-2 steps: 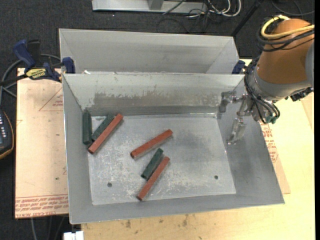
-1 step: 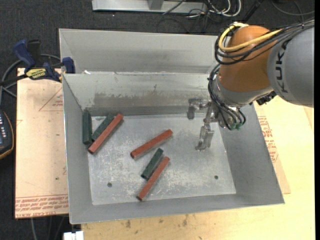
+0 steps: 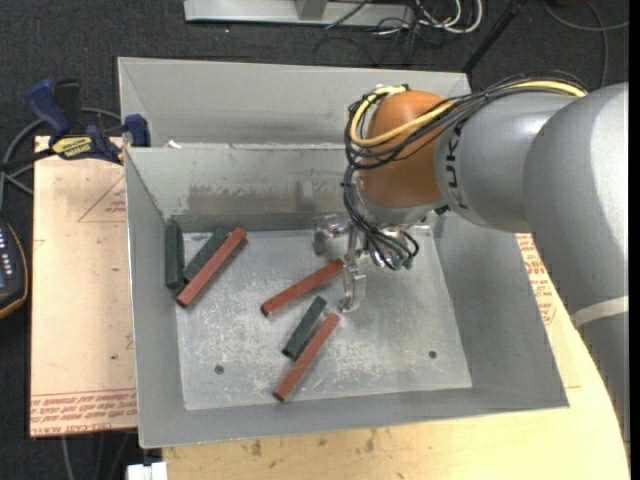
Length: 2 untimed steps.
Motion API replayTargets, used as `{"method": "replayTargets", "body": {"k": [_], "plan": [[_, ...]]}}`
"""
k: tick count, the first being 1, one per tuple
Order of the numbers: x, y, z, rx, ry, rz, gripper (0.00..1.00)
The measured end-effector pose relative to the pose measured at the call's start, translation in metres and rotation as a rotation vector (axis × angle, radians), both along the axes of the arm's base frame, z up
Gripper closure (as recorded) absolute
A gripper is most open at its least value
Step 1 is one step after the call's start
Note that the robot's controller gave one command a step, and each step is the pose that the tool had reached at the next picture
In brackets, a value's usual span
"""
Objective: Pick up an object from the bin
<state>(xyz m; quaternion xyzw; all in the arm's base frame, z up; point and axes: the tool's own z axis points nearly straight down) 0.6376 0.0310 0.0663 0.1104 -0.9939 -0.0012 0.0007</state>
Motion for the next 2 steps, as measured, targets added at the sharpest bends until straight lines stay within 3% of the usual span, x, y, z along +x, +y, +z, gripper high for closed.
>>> {"method": "replayTargets", "body": {"k": [1, 2], "plan": [[0.002, -0.001, 0.005, -0.001, -0.005, 0.0, 1.0], [0.008, 0.004, 0.148, -0.001, -0.015, -0.019, 1.0]]}}
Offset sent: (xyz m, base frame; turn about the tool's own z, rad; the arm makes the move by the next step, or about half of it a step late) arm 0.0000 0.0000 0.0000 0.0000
